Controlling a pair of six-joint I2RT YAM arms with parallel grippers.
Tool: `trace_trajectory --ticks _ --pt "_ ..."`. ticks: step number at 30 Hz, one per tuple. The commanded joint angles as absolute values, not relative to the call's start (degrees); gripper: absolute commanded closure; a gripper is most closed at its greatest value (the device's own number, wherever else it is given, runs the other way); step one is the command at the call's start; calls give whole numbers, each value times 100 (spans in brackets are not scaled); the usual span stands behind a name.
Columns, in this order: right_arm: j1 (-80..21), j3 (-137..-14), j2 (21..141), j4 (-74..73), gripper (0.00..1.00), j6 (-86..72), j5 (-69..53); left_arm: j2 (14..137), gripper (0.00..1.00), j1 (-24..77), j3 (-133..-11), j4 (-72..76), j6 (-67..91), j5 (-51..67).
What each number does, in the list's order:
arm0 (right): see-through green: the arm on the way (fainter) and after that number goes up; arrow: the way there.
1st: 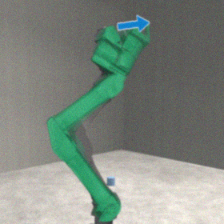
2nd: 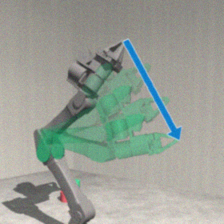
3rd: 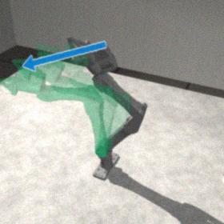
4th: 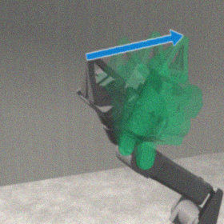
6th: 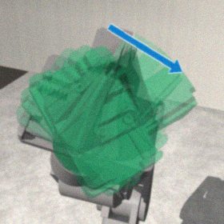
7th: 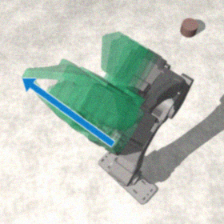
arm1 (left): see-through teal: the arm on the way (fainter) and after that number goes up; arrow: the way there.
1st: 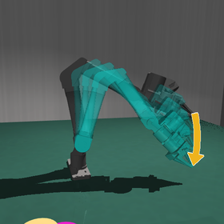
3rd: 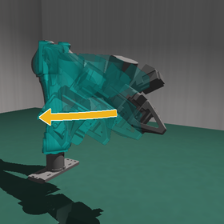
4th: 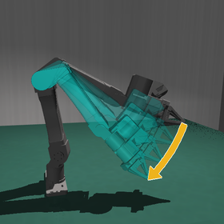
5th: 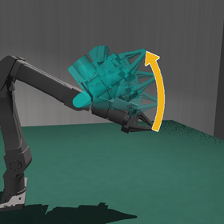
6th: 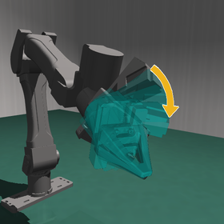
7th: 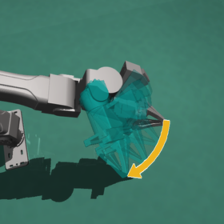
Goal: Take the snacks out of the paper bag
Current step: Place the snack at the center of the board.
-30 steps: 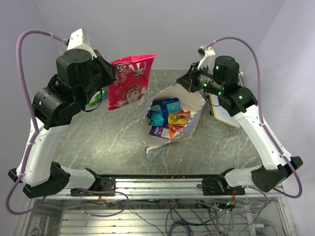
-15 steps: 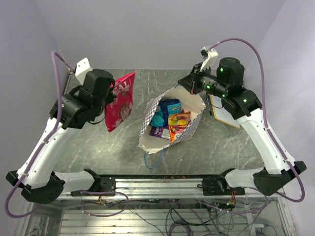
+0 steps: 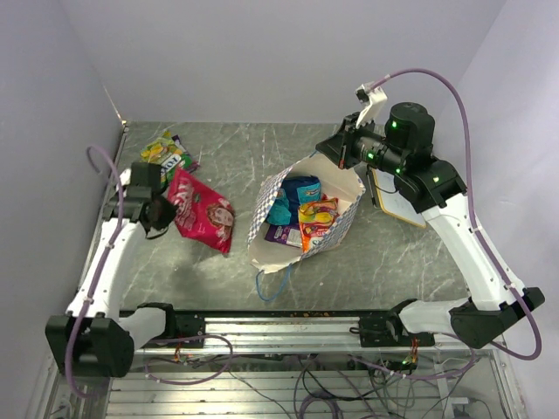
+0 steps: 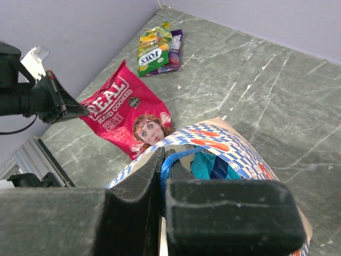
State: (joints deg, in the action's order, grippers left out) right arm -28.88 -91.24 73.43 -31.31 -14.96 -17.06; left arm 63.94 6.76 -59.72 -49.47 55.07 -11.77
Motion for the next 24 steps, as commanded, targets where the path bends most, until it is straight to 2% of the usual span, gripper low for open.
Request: trace_trajectory --ticks 1,7,10,16,19,24 --pt "-2874 -9264 7084 -2725 100 -1449 -1697 5935 93 -377 -5491 -4599 4542 -552" --pt "-2871 -9326 7143 -2980 100 -1433 -1755 6086 93 -1447 -5244 -4679 3735 -936" --pt "-2874 -9305 7186 -3045 100 -1420 -1867 6121 93 -1568 -5242 -4535 3797 -918" --pt "-2867 -8902 7051 -2664 100 -1282 -2737 6447 92 -1587 -5231 -4895 4170 -1718" --pt "-2869 -8611 6921 -2338 100 -1222 -3168 6578 86 -1582 -5422 -5495 4724 -2605" --pt "-2870 -8578 6946 -2201 100 -1250 -3280 6759 65 -1575 -5507 -5837 5372 -3200"
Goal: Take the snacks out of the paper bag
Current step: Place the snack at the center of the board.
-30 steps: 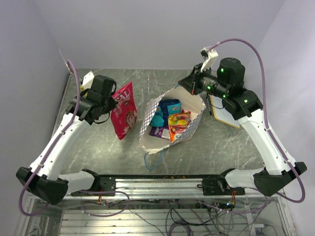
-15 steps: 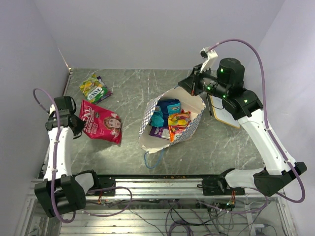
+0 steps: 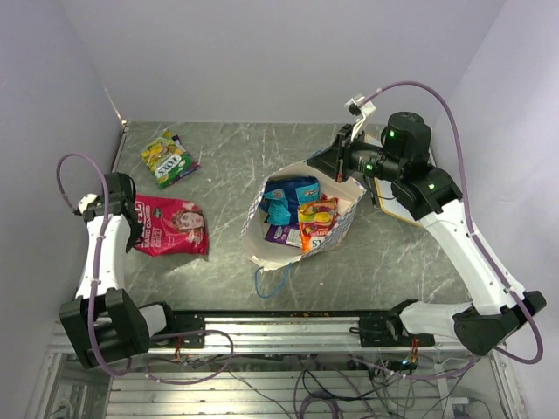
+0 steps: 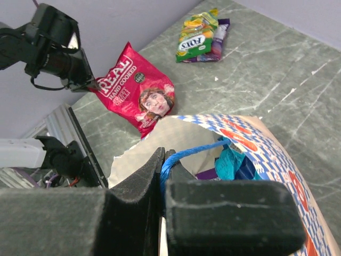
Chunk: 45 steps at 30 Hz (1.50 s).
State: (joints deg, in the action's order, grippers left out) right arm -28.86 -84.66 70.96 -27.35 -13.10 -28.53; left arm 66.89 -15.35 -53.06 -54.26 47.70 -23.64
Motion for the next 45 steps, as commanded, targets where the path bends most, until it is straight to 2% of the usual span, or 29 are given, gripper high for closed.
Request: trace_trajectory --ticks 1,2,6,8,12,18,24,28,32,36,45 --pt "-2872 -8619 6959 -2224 100 -1230 -3309 6791 61 -1579 -5488 -5798 5382 -3147" --pt "-2874 -8632 6968 -2229 100 -1218 -3322 6824 57 -1582 -5466 -5761 5386 -3101" --pt "-2873 -8673 7011 -2244 100 -1170 -3324 7016 29 -1665 -5514 -5966 5399 -2950" --pt "-2866 -8705 7031 -2276 100 -1168 -3309 7078 18 -1723 -5645 -6158 5414 -2898" --pt "-2869 -8649 7022 -2233 100 -1211 -3277 7075 8 -1750 -6148 -6398 5448 -2614" --pt "-2869 -8616 7007 -2230 100 -1208 -3303 6912 0 -1611 -6588 -6269 5204 -1780" --pt "-2874 -8604 7046 -2156 100 -1269 -3365 6837 1 -638 -7153 -6231 5228 -1889" --pt "-2882 -8627 7047 -2142 100 -1300 -3397 6972 1 -356 -6932 -5426 5046 -1248" --pt "-2883 -8696 7036 -2181 100 -1294 -3411 7188 1 -798 -6460 -4857 4861 -390" --pt "-2877 -8647 6952 -2180 100 -1309 -3360 7293 1 -1431 -5858 -4263 4393 -26" --pt "-2880 -8542 6830 -2198 100 -1345 -3333 8193 1 -1878 -5339 -3253 3353 91"
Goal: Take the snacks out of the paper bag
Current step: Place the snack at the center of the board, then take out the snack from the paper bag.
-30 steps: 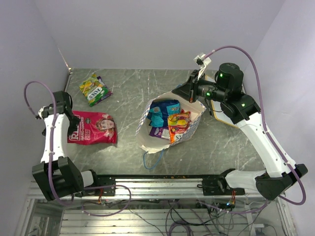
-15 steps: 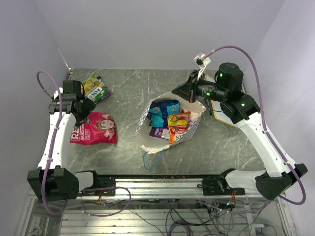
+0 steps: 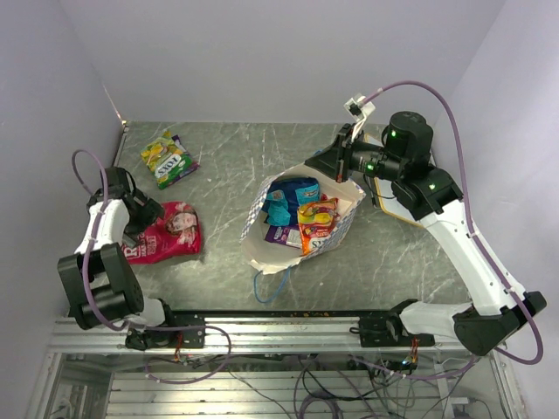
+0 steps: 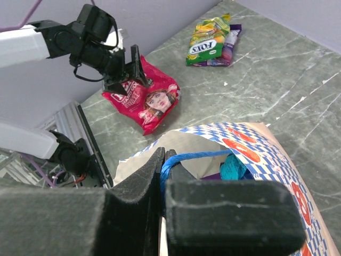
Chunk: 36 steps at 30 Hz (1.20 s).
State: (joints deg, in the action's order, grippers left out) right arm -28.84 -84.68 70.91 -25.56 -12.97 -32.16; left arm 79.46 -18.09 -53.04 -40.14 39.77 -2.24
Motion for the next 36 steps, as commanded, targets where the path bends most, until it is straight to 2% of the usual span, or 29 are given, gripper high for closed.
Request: trace_trajectory --ticks 1,4,8,19,23,30,36 --pt "-2882 -8497 6829 -2156 100 -1403 -3366 8322 1 -1874 -5413 -3405 3263 81" --pt "-2878 -8456 6894 -2067 100 -1505 -3519 8713 1 -1880 -5549 -3634 3159 224" --pt "-2882 -8490 6987 -2024 100 -1540 -3467 8413 1 -1878 -5444 -3695 3392 523" --pt "-2949 -8844 7318 -2698 100 -1363 -3399 5998 1 -354 -5660 -3881 4702 1094" --pt "-2961 -8813 7220 -2947 100 -1113 -3245 5623 1 -132 -5915 -3976 4751 1613" --pt "-3387 -8770 7216 -3029 100 -895 -3873 4976 2 -26 -5928 -3703 5104 2807" --pt "-4153 -8384 7056 -2787 100 -1822 -3721 4042 2 -15 -6148 -4151 5069 3324"
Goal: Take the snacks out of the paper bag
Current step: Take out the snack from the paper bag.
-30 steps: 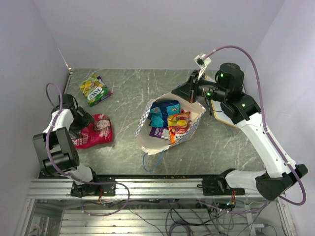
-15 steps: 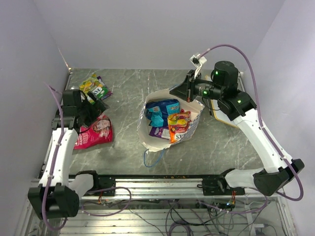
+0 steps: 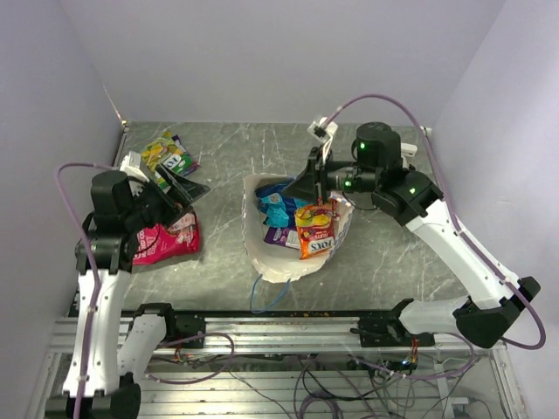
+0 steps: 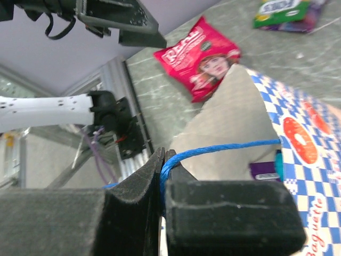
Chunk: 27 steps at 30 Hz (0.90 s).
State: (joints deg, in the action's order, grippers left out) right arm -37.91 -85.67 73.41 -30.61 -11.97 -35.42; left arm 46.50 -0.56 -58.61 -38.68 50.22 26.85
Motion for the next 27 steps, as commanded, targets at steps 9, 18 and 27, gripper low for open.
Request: trace_trajectory --ticks 9,18,27 --pt "-4401 -7821 6530 -2026 100 -2690 -3146 2844 16 -189 -6388 -4644 5047 3872" --pt "-4412 -8129 6596 -2058 100 -2962 -2283 2527 23 -1859 -6587 -4954 4239 4828" --pt "-4412 -8502 6834 -2202 100 -2807 -2001 3801 30 -546 -6882 -5108 3167 3514"
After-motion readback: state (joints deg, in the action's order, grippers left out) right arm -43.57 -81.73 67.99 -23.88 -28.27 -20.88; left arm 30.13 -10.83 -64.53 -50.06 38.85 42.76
